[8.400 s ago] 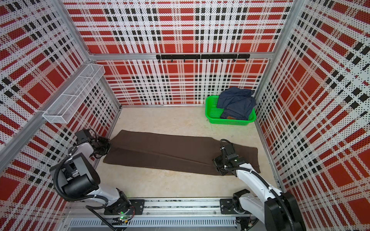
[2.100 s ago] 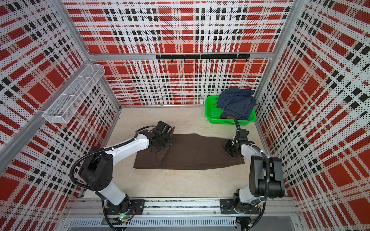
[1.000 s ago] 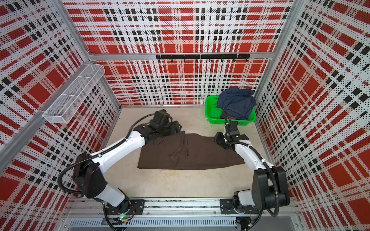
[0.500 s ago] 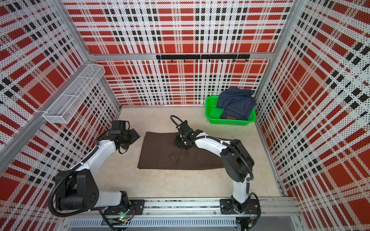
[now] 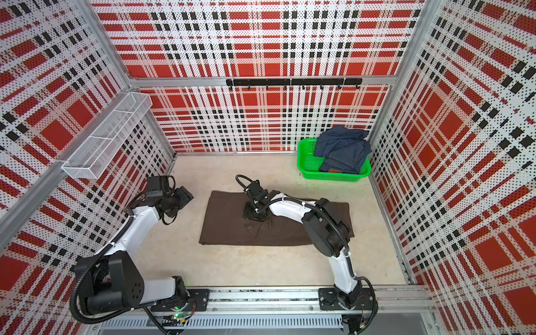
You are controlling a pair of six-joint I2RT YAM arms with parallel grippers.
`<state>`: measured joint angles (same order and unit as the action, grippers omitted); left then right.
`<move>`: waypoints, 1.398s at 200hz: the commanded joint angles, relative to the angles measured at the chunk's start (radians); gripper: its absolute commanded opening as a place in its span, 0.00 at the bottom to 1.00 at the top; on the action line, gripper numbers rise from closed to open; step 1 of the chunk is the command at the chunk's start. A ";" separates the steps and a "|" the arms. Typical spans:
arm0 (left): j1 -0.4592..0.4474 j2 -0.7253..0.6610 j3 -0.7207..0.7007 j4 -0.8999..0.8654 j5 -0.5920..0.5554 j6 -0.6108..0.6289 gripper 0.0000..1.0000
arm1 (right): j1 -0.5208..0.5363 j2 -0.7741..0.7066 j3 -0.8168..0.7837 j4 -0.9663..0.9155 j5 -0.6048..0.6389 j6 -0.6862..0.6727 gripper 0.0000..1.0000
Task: Fold and stack the trousers
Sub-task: Smooth out the trousers at the center of the table.
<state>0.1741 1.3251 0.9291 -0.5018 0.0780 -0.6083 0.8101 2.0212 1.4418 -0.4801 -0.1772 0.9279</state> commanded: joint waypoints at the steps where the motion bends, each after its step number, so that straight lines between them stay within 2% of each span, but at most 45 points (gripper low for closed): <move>1: 0.016 0.017 0.000 0.004 0.004 0.032 0.79 | -0.020 -0.081 -0.048 -0.152 0.094 -0.012 0.52; 43: 0.027 0.041 0.005 -0.006 0.022 0.069 0.79 | -0.072 -0.254 -0.169 -0.258 0.210 -0.027 0.53; 71: 0.015 0.061 0.002 -0.003 0.077 0.112 0.80 | -0.079 -0.318 -0.172 -0.303 0.246 -0.040 0.54; 98: -0.007 0.094 -0.022 -0.008 0.137 0.145 0.82 | -0.080 -0.325 -0.165 -0.284 0.239 -0.046 0.55; 117: -0.031 0.127 -0.035 -0.035 0.137 0.168 0.83 | -0.083 -0.308 -0.158 -0.253 0.215 -0.049 0.55; 164: -0.064 0.140 -0.086 -0.030 0.197 0.206 0.80 | -0.087 -0.310 -0.187 -0.183 0.183 -0.055 0.55; 206: -0.135 0.152 -0.098 -0.012 0.210 0.208 0.80 | -0.104 -0.343 -0.235 -0.142 0.171 -0.057 0.55; 279: -0.158 0.201 -0.116 0.000 0.208 0.208 0.75 | -0.127 -0.391 -0.283 -0.121 0.173 -0.060 0.55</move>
<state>0.0269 1.5066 0.8207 -0.5125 0.2733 -0.4168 0.6922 1.6684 1.1675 -0.6239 -0.0078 0.8738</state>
